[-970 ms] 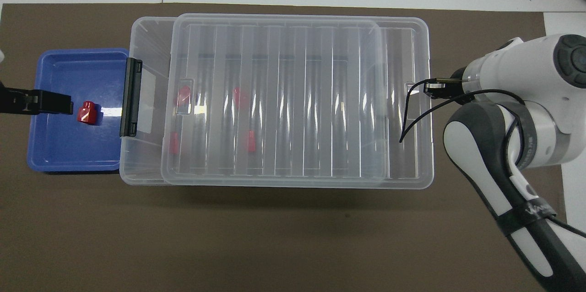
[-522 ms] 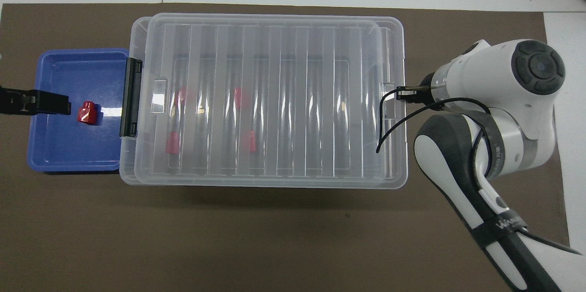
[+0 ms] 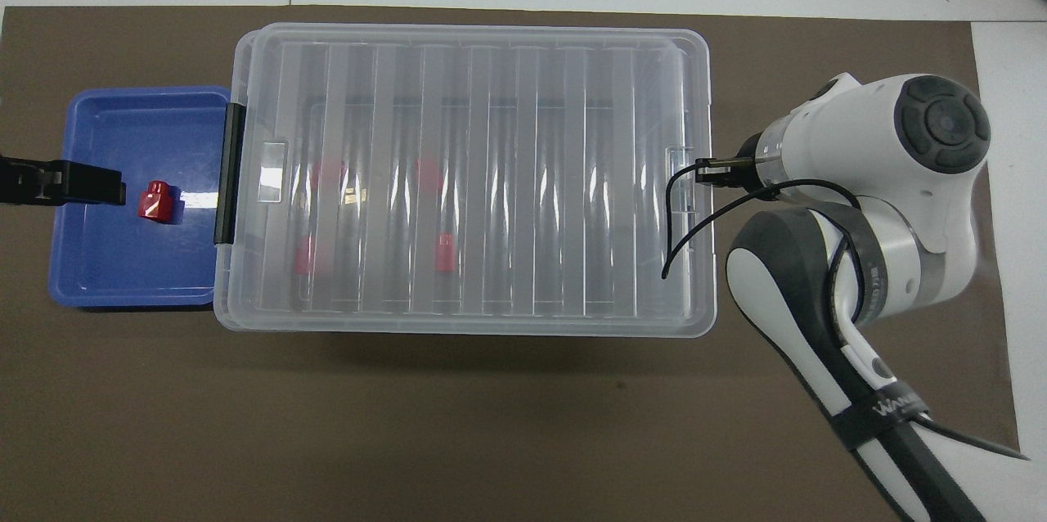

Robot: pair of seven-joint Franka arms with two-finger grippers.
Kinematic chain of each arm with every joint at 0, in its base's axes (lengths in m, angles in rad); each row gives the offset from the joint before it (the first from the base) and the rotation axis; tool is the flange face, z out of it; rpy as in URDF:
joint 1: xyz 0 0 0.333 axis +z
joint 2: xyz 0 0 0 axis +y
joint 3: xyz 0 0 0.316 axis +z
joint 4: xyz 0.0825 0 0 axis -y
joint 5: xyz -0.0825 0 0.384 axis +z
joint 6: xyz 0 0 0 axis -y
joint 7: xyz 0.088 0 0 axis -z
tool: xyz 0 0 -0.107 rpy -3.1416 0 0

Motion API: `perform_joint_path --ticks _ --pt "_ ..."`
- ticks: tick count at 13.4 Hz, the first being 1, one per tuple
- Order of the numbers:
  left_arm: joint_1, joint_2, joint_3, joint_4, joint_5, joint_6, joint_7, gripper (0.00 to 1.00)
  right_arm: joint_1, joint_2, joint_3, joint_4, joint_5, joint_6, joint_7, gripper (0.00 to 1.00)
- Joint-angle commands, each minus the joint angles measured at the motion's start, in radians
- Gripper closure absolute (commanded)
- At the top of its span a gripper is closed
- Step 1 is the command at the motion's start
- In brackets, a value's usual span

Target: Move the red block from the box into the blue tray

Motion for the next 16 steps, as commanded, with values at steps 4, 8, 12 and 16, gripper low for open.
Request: perform_joint_path --ticks 4,8,12,16 --pt "-0.004 -0.015 0.009 -0.017 -0.016 0.003 -0.005 0.00 0.002 -0.009 0.010 -0.010 0.021 0.008 0.002 1.00" --pt "-0.004 -0.015 0.009 -0.017 -0.016 0.003 -0.005 0.00 0.003 -0.009 0.012 -0.010 0.021 0.020 0.002 1.00" --pt "-0.004 -0.015 0.009 -0.017 -0.016 0.003 -0.005 0.00 0.012 -0.008 0.012 -0.001 0.021 0.017 0.004 1.00" --pt "-0.004 -0.015 0.009 -0.017 -0.016 0.003 -0.005 0.00 -0.010 -0.051 0.007 -0.010 0.021 -0.003 0.010 1.00"
